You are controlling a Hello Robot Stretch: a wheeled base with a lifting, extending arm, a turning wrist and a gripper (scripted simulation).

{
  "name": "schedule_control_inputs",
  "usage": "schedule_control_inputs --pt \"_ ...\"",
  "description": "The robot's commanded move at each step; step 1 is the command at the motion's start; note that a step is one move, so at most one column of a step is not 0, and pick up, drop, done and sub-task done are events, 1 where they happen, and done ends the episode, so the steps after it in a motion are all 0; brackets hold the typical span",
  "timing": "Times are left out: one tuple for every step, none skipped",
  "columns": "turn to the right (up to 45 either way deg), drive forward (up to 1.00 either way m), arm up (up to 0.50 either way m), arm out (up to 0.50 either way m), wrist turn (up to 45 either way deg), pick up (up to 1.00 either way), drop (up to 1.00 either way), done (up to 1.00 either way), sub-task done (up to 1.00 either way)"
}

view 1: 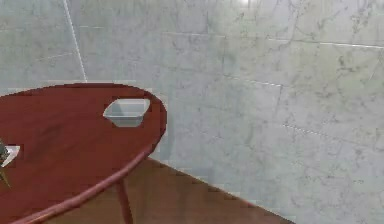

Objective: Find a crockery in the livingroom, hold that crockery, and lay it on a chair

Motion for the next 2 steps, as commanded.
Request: schedule_control_inputs --pt "-45.0 0.00 0.00 0.00 0.0 0.00 0.00 0.00 0.00" --pt "-45.0 0.00 0.00 0.00 0.0 0.00 0.00 0.00 0.00"
